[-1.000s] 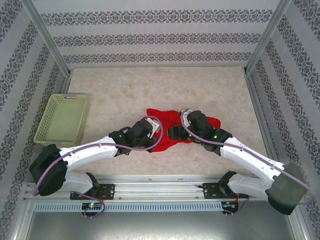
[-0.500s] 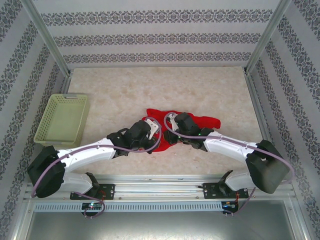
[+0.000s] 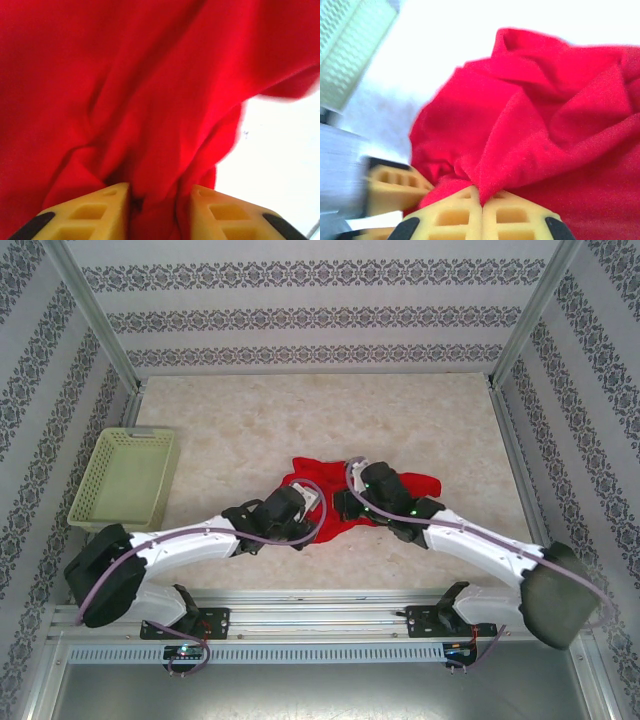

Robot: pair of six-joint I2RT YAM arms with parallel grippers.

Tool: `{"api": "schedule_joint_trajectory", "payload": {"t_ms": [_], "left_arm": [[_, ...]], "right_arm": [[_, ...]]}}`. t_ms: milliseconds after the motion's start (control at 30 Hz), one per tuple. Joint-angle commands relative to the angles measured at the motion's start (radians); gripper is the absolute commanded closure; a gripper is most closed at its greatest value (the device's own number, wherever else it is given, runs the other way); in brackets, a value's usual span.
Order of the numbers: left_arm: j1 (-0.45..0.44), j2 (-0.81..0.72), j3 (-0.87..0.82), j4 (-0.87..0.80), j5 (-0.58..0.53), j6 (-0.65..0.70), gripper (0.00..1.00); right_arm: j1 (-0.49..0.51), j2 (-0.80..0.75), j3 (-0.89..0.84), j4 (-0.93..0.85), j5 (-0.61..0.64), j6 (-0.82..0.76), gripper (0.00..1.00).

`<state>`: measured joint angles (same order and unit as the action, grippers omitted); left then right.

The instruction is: Fold the inside-out t-shirt

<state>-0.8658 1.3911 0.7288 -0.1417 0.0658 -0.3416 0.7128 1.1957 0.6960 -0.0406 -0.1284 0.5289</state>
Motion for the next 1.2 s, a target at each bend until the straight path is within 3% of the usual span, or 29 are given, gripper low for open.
{"api": "schedule_joint_trajectory", "payload": {"t_ms": [0,267,433,567,667,800,933,1167], "left_arm": [[-0.002,-0.002,-0.033,-0.003,-0.023,-0.024,0.71],[-0.002,-0.057,-0.078,-0.016,-0.058,-0.026,0.95],[-0.017,-0.125,-0.124,-0.043,-0.076,-0.021,0.99],[-0.064,-0.158,-0.128,-0.007,0.042,0.007,0.90],[-0.127,-0.157,-0.076,-0.015,0.047,0.048,0.71],[-0.125,-0.169,-0.029,0.001,0.000,0.052,0.48],[-0.088,-0.145,0.024,0.003,-0.096,0.016,0.49],[-0.034,-0.035,0.062,0.101,-0.116,-0.065,0.60]], "right_arm": [[-0.070,-0.058,-0.011,-0.043,0.017,0.090,1.00],[-0.151,-0.059,-0.009,-0.085,-0.002,0.123,1.00],[-0.253,-0.076,-0.007,-0.114,-0.030,0.158,1.00],[-0.238,-0.045,0.037,-0.100,-0.063,0.117,1.00],[-0.184,-0.002,0.071,-0.069,-0.096,0.098,1.00],[-0.113,0.035,0.097,-0.052,-0.086,0.051,0.93],[-0.099,0.038,0.089,-0.045,-0.095,0.044,0.90],[-0.088,-0.030,0.043,-0.026,-0.092,0.044,0.88]]}}
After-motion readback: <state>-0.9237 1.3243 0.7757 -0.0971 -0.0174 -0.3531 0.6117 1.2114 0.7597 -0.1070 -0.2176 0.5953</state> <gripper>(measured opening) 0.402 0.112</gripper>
